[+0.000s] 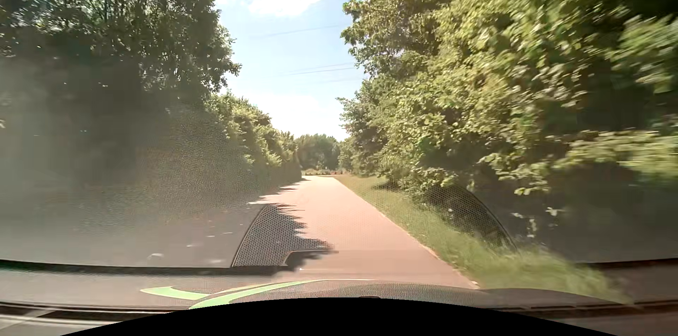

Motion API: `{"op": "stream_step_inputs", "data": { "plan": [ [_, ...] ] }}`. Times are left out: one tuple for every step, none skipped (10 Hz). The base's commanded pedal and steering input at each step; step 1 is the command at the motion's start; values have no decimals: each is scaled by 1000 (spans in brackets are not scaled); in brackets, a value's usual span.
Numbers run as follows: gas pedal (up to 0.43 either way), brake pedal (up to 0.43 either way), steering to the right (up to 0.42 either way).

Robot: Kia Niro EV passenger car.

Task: Follow the waypoints while adhering to traffic rules and regulations

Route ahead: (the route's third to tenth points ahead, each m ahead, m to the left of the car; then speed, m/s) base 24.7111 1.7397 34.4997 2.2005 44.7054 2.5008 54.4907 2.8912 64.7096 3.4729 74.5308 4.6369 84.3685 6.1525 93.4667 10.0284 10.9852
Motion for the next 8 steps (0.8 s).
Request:
{"op": "stream_step_inputs", "data": {
  "plan": [
    [118, 0, -17],
    [118, 0, -16],
    [118, 0, -11],
    [110, 0, -11],
    [110, 0, -11],
    [110, 0, -11],
    [110, 0, -10],
    [110, 0, -10]
  ]
}}
